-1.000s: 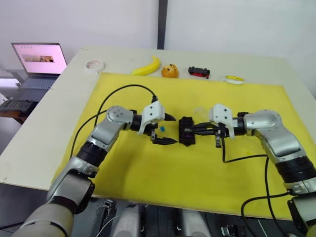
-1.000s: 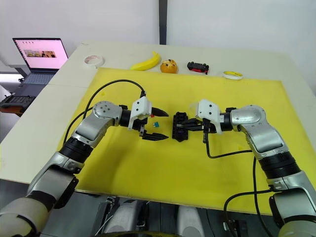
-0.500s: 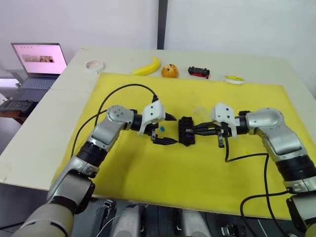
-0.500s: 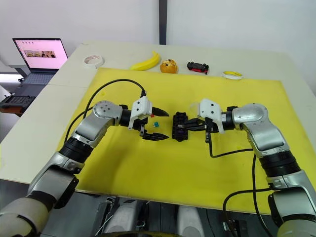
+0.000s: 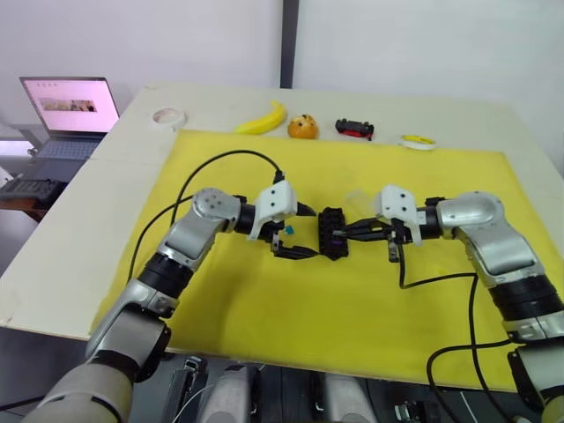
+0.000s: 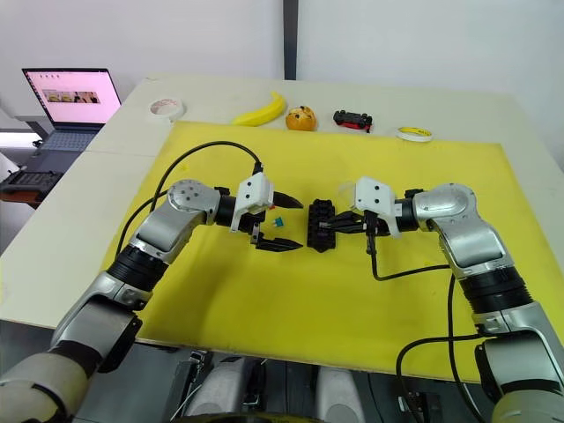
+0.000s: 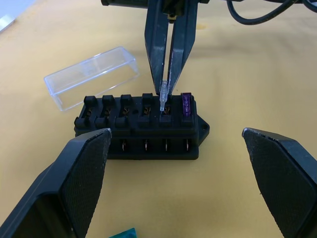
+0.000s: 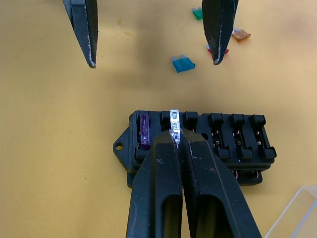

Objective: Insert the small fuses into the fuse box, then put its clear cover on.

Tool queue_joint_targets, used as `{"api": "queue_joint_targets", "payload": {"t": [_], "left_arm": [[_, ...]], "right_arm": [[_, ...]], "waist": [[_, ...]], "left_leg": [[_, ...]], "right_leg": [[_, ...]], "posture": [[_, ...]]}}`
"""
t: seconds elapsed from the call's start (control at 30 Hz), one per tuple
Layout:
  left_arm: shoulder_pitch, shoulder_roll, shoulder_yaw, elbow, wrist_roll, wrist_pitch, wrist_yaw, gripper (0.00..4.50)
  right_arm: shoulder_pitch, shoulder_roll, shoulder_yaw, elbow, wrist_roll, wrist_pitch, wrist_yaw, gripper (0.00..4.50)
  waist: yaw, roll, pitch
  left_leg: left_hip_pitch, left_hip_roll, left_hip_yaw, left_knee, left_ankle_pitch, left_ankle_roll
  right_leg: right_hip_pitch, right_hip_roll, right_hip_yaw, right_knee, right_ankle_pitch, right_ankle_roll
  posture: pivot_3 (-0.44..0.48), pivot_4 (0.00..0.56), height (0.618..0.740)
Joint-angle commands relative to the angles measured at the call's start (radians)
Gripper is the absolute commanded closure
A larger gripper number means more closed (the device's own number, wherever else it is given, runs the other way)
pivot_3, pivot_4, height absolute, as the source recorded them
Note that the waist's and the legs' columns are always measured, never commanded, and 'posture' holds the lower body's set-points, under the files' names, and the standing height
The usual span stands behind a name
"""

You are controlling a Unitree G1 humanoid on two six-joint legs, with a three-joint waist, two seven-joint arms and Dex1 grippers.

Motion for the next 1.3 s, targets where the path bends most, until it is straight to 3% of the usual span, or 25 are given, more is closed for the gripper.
{"api": "queue_joint_targets", "payload": {"t": [0.03, 1.3], "left_arm": [[0.0, -0.004, 0.021, -0.039, -0.001, 0.004, -0.003, 0.03], [0.008, -0.015, 0.016, -0.034, 0.021, -0.001, -0.001, 0.03]], "right_arm": [[-0.019, 0.006, -0.029, -0.029, 0.017, 0.005, 0.01, 4.5], [-0.009, 0.019, -0.022, -0.061, -0.006, 0.058, -0.001, 4.5]], "waist": [[0.0, 0.0, 0.0], [0.0, 0.0, 0.0]], "left_leg": [[0.0, 0.0, 0.0, 0.0, 0.0, 0.0], [0.0, 0.0, 0.0, 0.001, 0.002, -0.003]], "right_leg": [[0.0, 0.0, 0.0, 0.0, 0.0, 0.0], [0.0, 0.0, 0.0, 0.001, 0.0, 0.0]], "posture": [[0.0, 0.15, 0.74], [0.0, 0.15, 0.74]]}}
